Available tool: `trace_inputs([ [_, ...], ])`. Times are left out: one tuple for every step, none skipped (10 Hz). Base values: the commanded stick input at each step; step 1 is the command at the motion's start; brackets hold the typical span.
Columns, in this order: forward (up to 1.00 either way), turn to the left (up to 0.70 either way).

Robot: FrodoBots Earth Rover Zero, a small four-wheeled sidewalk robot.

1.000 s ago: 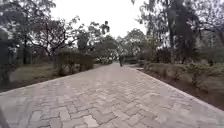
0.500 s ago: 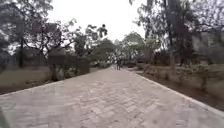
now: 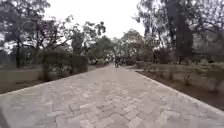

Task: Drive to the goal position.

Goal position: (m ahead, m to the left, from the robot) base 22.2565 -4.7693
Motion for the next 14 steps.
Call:
trace_inputs([
  [0.7,0.0],
  [0.7,0.0],
  [0.7,0.0],
  [0.7,-0.01],
  [0.7,-0.03],
  [0.7,-0.29],
  [0.7,-0.3],
  [0.7,0.0],
  [0.7,0.0],
  [0.7,0.0],
  [0.7,0.0],
  [0.7,0.0],
  [0.7,0.0],
  [0.7,0.0],
])
